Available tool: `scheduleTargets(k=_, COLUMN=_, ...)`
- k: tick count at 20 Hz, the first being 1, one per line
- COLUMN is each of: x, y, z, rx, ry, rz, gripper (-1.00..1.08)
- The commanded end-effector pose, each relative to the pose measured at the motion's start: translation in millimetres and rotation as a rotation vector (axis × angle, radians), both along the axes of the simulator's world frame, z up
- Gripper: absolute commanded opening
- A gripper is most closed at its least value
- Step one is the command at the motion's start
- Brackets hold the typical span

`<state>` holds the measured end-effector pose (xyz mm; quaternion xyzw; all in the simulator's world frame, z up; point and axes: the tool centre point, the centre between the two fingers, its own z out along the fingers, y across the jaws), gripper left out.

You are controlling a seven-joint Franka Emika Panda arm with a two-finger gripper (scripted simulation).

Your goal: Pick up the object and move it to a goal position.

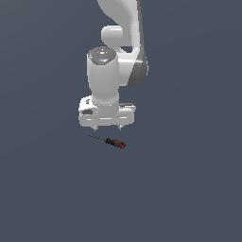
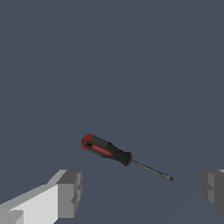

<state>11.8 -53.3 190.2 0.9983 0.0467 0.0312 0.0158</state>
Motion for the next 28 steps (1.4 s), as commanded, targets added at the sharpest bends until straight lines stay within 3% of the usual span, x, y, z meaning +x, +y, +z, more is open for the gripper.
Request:
scheduleTargets(k=1, x=-1, y=-2, z=-6, rx=-0.004, ry=0.005, rz=0.052, gripper=1.00)
scheduleTargets(k=28, x=-24, y=-21, z=-85, rx=-0.025, ry=0.064, rz=0.761, gripper=1.00)
